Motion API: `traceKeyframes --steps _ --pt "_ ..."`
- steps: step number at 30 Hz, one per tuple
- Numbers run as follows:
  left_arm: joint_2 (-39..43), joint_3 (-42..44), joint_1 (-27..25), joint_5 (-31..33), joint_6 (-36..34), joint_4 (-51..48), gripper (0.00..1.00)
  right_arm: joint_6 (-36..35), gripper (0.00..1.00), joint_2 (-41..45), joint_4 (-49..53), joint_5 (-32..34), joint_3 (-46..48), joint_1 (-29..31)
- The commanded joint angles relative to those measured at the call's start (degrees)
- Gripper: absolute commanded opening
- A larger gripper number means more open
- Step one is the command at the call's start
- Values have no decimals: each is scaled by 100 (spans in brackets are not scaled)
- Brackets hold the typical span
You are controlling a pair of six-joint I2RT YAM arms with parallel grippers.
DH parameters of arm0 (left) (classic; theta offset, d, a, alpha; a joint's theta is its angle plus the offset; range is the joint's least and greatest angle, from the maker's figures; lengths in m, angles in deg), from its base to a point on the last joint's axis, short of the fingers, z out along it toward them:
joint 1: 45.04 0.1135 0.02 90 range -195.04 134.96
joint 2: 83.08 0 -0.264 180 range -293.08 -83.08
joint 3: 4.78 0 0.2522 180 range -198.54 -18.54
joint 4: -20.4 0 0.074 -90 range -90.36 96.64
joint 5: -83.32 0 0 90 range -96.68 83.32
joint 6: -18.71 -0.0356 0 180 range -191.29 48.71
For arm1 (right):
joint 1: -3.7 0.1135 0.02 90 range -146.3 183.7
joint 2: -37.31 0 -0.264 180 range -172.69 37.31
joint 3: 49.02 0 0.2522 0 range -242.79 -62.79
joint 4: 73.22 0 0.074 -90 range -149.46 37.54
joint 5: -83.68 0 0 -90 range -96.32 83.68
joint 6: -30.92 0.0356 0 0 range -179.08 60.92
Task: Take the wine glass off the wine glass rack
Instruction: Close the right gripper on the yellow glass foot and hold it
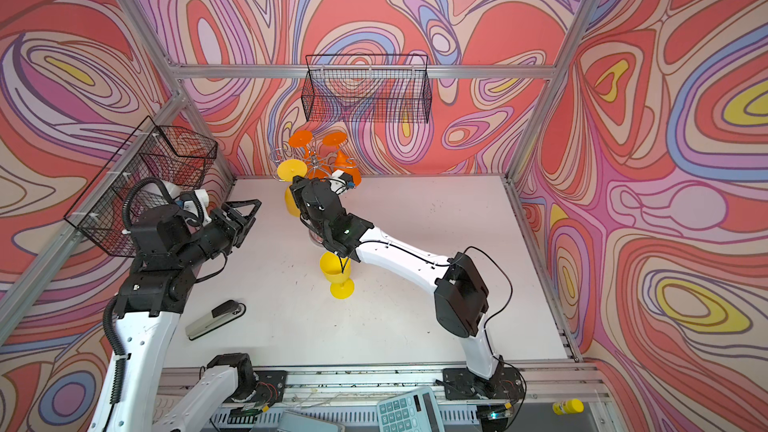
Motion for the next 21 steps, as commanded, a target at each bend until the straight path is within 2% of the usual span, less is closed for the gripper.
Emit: traceKeyframes --steps 1,11,21 --pt "78 27 56 -58 34 61 59 -65 0 281 -142 143 80 -33" --pt "47 -5 56 -69 43 92 59 -119 0 595 -230 175 414 -35" --pt "56 68 56 -82 22 85 59 -67 0 873 -345 -245 768 -39"
